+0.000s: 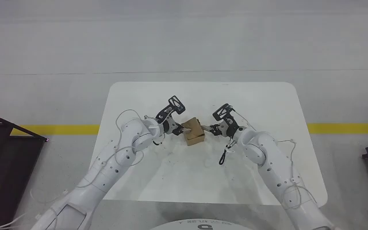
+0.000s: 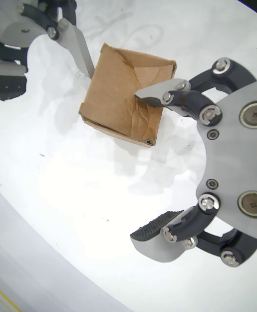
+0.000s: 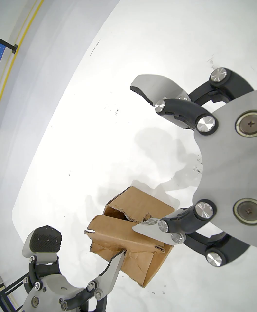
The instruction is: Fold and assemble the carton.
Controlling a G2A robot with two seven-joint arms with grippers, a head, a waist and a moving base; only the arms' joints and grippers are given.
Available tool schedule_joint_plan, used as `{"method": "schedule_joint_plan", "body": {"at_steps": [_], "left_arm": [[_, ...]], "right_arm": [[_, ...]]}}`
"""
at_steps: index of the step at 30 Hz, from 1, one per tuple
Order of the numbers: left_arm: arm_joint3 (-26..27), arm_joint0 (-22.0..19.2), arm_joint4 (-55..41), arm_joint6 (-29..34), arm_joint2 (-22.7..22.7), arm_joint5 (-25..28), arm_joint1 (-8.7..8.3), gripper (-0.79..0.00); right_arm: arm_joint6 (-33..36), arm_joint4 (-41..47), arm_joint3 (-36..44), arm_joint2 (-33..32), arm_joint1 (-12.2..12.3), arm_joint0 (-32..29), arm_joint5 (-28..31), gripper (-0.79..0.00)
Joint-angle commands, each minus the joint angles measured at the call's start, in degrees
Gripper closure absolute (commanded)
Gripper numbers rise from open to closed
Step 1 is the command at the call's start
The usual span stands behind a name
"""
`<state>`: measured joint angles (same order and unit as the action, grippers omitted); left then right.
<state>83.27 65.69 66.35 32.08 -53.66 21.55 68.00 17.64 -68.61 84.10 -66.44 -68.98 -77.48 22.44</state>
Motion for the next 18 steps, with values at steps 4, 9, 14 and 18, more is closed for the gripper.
{"method": "schedule_joint_plan", "body": {"at_steps": [4, 9, 14, 18], "left_arm": [[0.45, 0.11, 0.03, 0.23, -0.13, -0.19, 0.04, -0.785], [0.64, 0.33, 0.16, 0.26, -0.29, -0.13, 0.04, -0.785], [1.29, 0.39, 0.26, 0.49, -0.32, -0.11, 0.08, -0.785], [2.10, 0.36, -0.01, 0.62, -0.43, 0.06, 0.12, -0.785]], "right_arm": [[-2.12, 0.26, 1.05, -1.02, 0.13, -0.66, -1.05, -0.785], [-1.80, -1.12, 1.80, -0.32, 0.31, -0.86, 1.40, -0.785], [-1.84, -1.06, 1.24, 0.29, 0.24, -0.64, 1.49, -0.785], [-1.73, -1.01, 1.07, 0.50, 0.22, -0.47, 1.29, -0.785]]}}
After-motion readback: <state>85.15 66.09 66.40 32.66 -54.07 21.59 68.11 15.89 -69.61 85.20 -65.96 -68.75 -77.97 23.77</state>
